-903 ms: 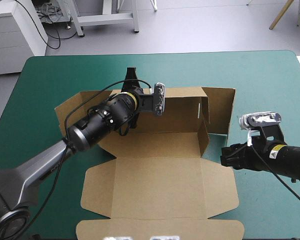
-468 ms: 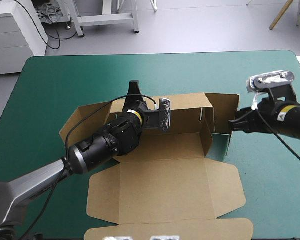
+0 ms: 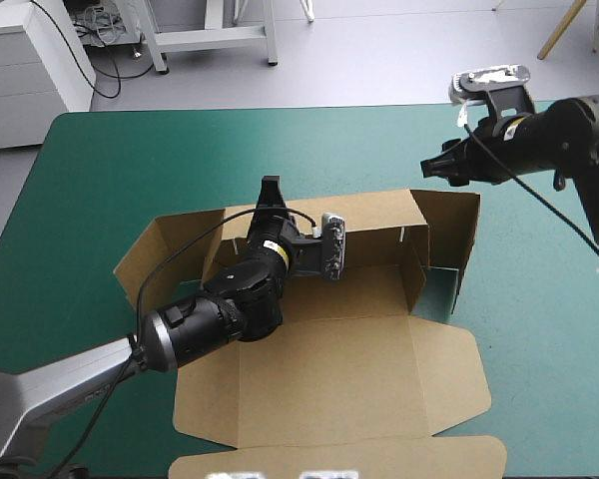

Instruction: Fold the box

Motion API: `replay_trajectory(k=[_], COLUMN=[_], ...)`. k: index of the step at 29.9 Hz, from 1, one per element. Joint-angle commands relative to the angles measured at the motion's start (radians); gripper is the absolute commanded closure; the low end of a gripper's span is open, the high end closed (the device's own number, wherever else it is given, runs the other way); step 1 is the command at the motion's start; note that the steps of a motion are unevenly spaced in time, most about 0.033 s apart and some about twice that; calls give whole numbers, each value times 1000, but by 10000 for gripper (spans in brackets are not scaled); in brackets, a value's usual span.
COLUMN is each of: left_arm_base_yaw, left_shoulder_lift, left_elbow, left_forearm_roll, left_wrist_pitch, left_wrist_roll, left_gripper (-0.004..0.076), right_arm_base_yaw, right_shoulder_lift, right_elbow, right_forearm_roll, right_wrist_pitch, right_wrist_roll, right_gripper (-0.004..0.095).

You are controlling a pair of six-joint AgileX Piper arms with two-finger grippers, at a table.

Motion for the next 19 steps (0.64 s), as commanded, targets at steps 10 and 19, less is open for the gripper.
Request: replay_trajectory(k=[10, 19], left_arm_base_yaw=[-38, -48], left_shoulder_lift=[-14, -14], left_elbow=[-2, -1], left_forearm_roll=[-90, -95], left_wrist_pitch=[5, 14], left_wrist_roll=[-8, -66], left_gripper=[734, 734], right_arm_base_yaw=[-169, -169], right_shoulder_lift=[186, 302], right_elbow=[-101, -101], right_forearm_roll=[178, 127], right_wrist_pitch=[-62, -75], right_wrist_roll=[-102, -99], right_gripper=[399, 399])
